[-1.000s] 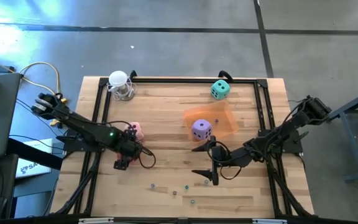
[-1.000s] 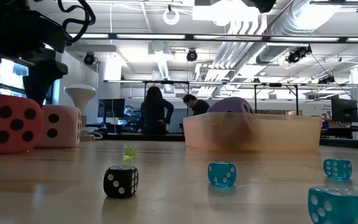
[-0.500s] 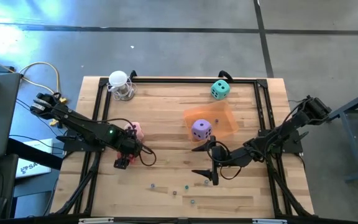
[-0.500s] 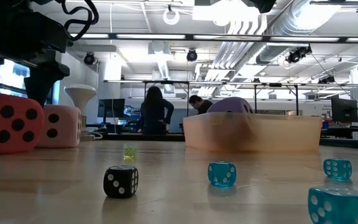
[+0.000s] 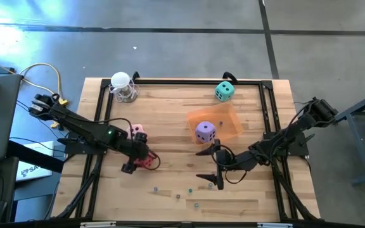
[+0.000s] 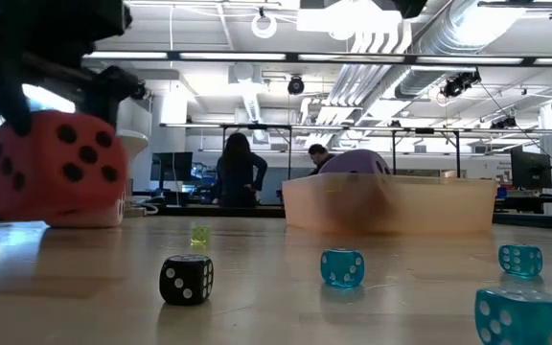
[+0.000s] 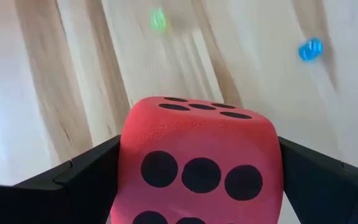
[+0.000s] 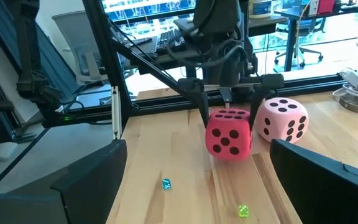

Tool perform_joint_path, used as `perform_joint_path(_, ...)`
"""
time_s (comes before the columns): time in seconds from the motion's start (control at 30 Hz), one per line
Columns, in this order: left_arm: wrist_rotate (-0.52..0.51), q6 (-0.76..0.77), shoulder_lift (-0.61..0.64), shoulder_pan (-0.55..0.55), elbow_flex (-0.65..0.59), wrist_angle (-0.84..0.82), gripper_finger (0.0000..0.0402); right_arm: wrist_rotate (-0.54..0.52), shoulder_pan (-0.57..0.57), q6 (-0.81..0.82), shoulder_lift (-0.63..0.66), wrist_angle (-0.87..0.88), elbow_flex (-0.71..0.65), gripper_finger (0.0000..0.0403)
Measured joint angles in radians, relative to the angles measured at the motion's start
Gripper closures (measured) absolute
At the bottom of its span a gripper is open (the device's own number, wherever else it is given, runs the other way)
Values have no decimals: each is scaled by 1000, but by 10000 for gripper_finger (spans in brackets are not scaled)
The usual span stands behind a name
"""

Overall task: Pick & Place Dice
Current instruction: Put the large red dice into the orange bin

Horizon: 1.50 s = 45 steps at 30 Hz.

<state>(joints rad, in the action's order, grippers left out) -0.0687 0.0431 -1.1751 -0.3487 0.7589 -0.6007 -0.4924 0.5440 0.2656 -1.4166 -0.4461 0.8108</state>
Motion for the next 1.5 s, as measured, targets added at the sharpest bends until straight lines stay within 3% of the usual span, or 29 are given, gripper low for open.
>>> perform_joint_path(0.33,-9,-239,1,192,2,400,34,-2,-1,-10,0,2,0,16)
perform_joint_path(0.67,330,-307,-131,491,4,842,34,-3,20,-35,0,15,0,16)
perform_joint_path(0.97,438,-247,-371,637,5,1290,34,-3,33,-53,0,20,0,16)
perform_joint_path(1.23,459,-206,-527,674,45,1364,34,-3,33,-54,0,40,0,16)
perform_joint_path(1.5,412,-211,-555,681,60,1430,34,-3,33,-54,0,48,0,16)
